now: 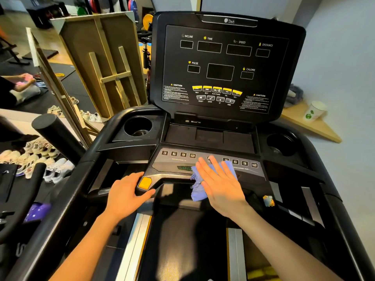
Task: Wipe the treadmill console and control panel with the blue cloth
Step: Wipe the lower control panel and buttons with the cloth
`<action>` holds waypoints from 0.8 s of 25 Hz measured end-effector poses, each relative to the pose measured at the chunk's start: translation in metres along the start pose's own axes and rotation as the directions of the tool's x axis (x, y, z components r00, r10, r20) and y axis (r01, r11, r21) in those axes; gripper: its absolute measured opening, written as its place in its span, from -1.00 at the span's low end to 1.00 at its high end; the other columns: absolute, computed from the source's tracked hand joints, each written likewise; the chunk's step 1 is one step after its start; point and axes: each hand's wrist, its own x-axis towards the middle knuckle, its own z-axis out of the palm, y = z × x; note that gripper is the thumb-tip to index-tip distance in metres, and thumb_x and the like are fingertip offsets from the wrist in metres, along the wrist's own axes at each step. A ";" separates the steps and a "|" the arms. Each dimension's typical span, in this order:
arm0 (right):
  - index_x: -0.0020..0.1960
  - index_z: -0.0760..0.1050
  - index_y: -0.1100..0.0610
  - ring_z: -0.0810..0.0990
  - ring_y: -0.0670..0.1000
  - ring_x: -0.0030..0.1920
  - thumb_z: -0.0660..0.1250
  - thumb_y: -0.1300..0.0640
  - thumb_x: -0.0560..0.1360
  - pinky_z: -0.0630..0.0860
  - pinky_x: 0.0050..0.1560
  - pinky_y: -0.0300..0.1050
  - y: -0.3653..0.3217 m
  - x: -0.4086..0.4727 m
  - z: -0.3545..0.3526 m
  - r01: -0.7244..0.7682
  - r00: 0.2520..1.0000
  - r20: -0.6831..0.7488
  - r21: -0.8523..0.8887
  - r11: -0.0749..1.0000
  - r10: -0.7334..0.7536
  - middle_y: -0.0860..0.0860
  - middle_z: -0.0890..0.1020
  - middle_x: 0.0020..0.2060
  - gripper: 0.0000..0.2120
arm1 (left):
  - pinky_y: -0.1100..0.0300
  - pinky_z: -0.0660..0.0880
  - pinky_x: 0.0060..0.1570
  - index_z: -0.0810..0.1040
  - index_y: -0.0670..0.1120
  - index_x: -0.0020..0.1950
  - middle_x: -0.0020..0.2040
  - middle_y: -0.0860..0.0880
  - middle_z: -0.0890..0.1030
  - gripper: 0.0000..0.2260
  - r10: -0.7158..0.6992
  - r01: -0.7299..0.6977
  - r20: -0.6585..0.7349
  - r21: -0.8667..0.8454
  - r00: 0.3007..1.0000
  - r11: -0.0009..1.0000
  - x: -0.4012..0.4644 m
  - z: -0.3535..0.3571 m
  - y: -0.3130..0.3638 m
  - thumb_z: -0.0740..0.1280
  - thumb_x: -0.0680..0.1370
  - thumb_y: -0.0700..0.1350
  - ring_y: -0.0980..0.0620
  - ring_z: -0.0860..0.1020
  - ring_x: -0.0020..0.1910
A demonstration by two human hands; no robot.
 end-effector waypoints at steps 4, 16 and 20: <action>0.47 0.32 0.07 0.36 0.19 0.49 0.18 0.04 0.65 0.27 0.46 0.14 0.022 -0.019 -0.004 -0.052 0.992 -0.112 0.100 0.994 0.064 -0.02 0.39 0.49 -0.60 | 0.10 0.53 -0.05 0.54 0.00 0.27 0.00 0.07 0.66 -0.34 0.002 -0.002 -0.005 0.007 1.000 1.000 0.000 0.000 0.001 0.22 0.40 0.44 0.17 0.54 -0.12; 0.38 0.51 0.17 0.47 0.33 0.36 0.51 0.21 0.36 0.51 0.25 0.27 0.057 -0.089 -0.025 -0.362 0.932 -0.032 -0.063 0.930 0.361 0.18 0.55 0.35 -0.41 | 0.17 0.52 -0.11 0.54 -0.02 0.27 -0.01 0.05 0.67 -0.35 0.040 -0.040 -0.011 0.012 0.999 0.999 0.002 0.004 -0.006 0.24 0.41 0.43 0.13 0.58 -0.12; 0.49 0.36 0.20 0.32 0.36 0.46 0.60 0.24 0.25 0.46 0.30 0.33 0.057 -0.093 -0.019 -0.451 0.890 0.053 -0.045 0.892 0.453 0.16 0.40 0.48 -0.15 | 0.17 0.52 -0.11 0.55 -0.02 0.27 -0.01 0.06 0.67 -0.36 0.040 -0.040 -0.004 0.011 0.999 0.999 0.002 0.004 -0.006 0.26 0.40 0.41 0.13 0.58 -0.13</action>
